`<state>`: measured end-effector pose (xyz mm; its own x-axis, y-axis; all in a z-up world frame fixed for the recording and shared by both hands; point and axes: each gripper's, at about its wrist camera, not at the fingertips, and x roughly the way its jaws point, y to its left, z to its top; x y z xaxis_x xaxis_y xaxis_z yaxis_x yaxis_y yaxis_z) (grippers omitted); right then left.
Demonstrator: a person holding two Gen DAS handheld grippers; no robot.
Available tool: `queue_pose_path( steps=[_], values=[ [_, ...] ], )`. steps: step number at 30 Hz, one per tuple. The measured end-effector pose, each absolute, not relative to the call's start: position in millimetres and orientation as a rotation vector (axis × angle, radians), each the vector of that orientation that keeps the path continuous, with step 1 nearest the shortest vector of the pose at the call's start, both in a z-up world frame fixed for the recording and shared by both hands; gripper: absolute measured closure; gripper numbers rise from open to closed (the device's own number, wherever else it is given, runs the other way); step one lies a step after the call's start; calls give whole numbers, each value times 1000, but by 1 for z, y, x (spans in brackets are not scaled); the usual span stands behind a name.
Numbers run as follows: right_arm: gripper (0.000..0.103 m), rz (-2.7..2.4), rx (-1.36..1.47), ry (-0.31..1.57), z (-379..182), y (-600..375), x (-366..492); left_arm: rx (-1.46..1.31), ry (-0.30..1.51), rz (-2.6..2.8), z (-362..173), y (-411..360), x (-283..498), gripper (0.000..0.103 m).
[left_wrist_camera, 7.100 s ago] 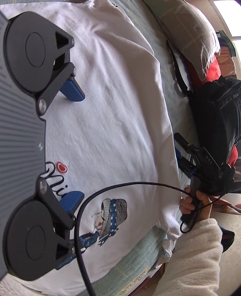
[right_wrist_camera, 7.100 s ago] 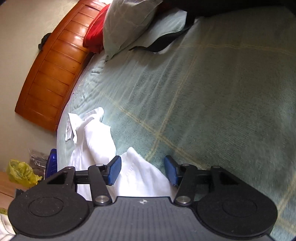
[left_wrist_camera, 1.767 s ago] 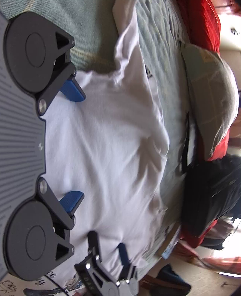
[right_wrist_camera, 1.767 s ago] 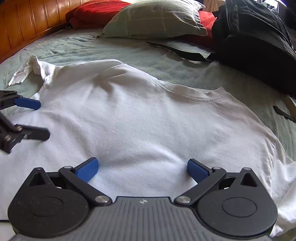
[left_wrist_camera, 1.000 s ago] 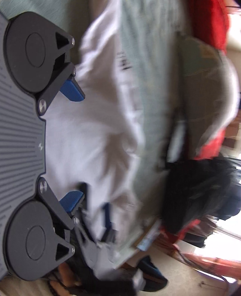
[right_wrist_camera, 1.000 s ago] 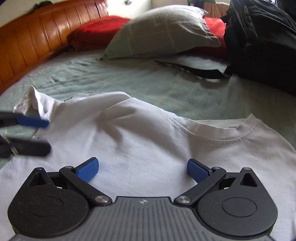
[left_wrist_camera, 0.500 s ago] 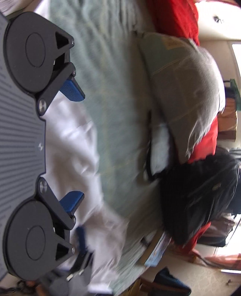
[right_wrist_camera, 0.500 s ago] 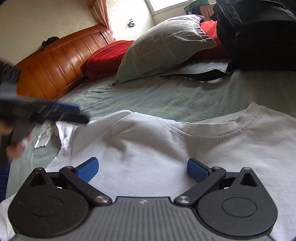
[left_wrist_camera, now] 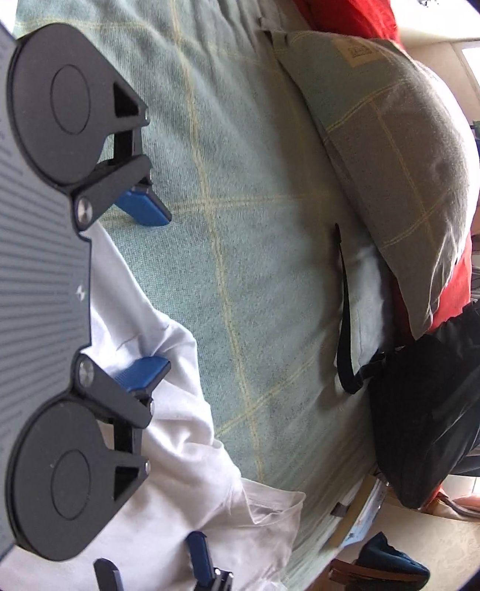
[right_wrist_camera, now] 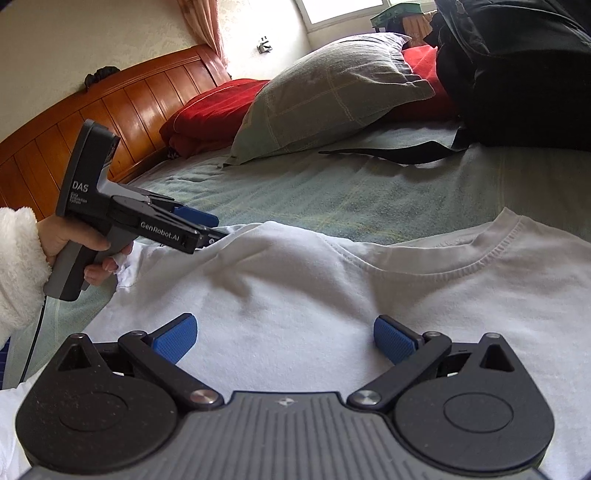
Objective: Fold clothes
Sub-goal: 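Grasp the shirt shoulder edge with the left gripper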
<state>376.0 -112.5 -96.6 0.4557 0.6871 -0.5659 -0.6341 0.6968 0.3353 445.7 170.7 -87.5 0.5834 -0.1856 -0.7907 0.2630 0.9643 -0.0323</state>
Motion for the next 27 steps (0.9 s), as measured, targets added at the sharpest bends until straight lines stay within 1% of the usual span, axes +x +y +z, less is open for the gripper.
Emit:
queue_pose_path(
  steps=[1, 2, 4, 5, 6, 7, 8, 9, 10, 12, 17, 21, 27],
  values=[
    [0, 815, 78, 735, -97, -112, 376, 90, 918, -278, -87, 168, 447, 41],
    [0, 815, 76, 734, -97, -112, 376, 99, 924, -291, -86, 164, 447, 45],
    [0, 815, 77, 734, -97, -112, 376, 107, 940, -314, -84, 158, 446, 59],
    [0, 815, 77, 734, -97, -112, 377, 98, 953, -324, -81, 157, 445, 63],
    [0, 815, 78, 734, -97, -112, 377, 95, 962, -338, -79, 155, 443, 74],
    [0, 816, 78, 734, -97, -112, 377, 99, 967, -348, -78, 152, 441, 82],
    [0, 816, 79, 734, -97, -112, 377, 116, 967, -346, -76, 148, 438, 85],
    [0, 817, 80, 734, -97, -113, 377, 148, 958, -339, -74, 143, 433, 92],
    [0, 817, 82, 734, -97, -113, 377, 176, 942, -327, -72, 140, 429, 97],
    [0, 818, 84, 734, -97, -113, 378, 208, 896, -302, -64, 136, 420, 98],
    [0, 819, 94, 735, -97, -114, 378, 173, 755, -228, -32, 148, 403, 98],
    [0, 819, 94, 734, -96, -114, 377, 143, 694, -182, -14, 162, 396, 98],
    [0, 820, 96, 734, -96, -114, 378, 107, 680, -148, -12, 172, 396, 98]
  ],
)
